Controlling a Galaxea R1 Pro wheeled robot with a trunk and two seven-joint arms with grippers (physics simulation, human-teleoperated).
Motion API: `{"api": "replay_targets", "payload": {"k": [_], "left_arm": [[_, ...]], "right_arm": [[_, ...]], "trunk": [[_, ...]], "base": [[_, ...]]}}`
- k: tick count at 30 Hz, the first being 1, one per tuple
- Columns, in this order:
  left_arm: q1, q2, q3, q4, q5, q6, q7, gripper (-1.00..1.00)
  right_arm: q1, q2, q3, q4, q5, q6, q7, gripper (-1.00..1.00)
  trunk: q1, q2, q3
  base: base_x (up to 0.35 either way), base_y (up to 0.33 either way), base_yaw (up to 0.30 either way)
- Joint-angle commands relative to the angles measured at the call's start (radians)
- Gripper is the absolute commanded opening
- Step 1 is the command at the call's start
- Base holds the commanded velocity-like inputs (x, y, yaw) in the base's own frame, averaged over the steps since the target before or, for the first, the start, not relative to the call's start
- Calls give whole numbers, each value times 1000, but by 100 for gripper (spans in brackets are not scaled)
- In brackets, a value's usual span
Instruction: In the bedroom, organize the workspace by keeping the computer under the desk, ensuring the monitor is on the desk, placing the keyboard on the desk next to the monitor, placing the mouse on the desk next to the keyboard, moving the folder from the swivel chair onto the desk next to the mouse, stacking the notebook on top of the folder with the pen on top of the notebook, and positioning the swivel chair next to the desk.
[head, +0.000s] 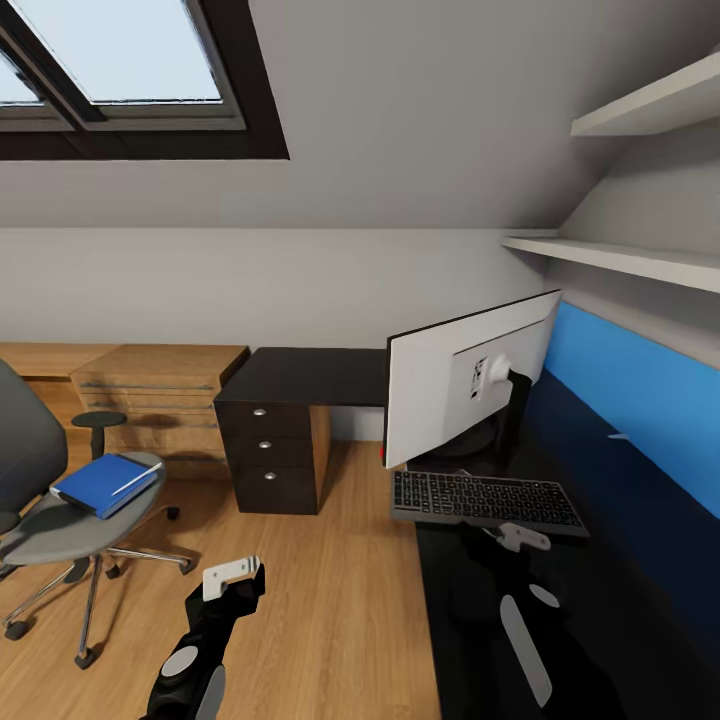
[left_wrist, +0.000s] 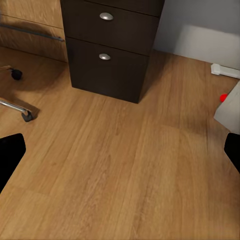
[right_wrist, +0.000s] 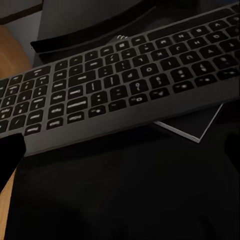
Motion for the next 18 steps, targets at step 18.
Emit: {"api": "replay_targets", "payload": {"k": [18], "left_arm": [[0, 3, 1, -11, 10, 5, 6, 100]], "right_arm": [[0, -38, -33, 3, -6, -97, -149, 100]], "trunk": [[0, -1, -1]], "base": [[0, -111, 0]]}}
